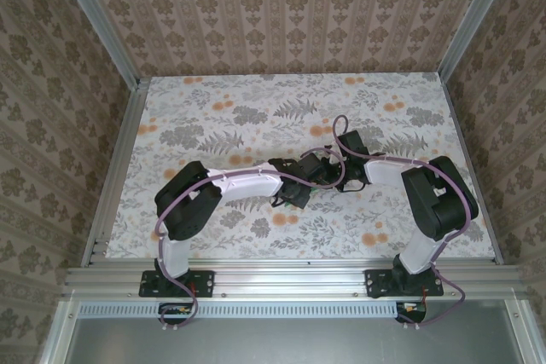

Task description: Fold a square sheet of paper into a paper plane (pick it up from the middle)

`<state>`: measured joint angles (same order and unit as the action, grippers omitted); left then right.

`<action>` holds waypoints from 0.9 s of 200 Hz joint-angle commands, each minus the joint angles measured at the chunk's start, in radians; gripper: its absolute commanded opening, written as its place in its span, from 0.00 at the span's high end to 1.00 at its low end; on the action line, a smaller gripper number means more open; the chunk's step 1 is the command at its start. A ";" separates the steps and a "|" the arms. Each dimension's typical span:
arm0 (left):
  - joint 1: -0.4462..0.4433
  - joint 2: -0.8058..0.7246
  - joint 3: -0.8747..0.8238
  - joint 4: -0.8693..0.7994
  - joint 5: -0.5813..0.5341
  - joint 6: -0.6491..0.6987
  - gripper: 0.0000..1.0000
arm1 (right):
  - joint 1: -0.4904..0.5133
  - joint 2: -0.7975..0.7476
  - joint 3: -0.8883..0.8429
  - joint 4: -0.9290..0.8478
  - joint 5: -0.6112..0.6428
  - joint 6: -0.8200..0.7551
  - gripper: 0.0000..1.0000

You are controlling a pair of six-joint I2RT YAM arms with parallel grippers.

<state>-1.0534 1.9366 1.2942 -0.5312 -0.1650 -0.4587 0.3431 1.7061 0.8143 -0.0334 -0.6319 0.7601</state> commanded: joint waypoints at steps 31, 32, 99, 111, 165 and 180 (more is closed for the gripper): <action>-0.002 0.020 0.010 -0.023 -0.038 -0.006 0.88 | 0.008 -0.031 0.022 -0.051 0.003 -0.011 0.94; -0.002 0.020 0.010 -0.023 -0.038 -0.007 0.88 | 0.008 -0.031 0.022 -0.051 0.003 -0.010 0.94; 0.018 -0.003 -0.051 0.032 0.005 -0.072 0.98 | 0.005 -0.074 0.029 -0.092 0.034 -0.027 0.77; 0.026 -0.020 -0.074 0.060 0.023 -0.088 0.98 | 0.004 -0.087 0.029 -0.106 0.049 -0.031 0.69; 0.065 -0.096 -0.186 0.190 0.117 -0.092 0.96 | -0.019 -0.120 0.014 -0.107 0.052 -0.030 0.63; 0.065 -0.097 -0.186 0.189 0.129 -0.073 0.95 | -0.017 -0.096 0.021 -0.078 0.027 -0.012 0.62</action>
<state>-0.9932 1.8610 1.1271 -0.3500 -0.0875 -0.5430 0.3294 1.5906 0.8154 -0.1310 -0.5766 0.7368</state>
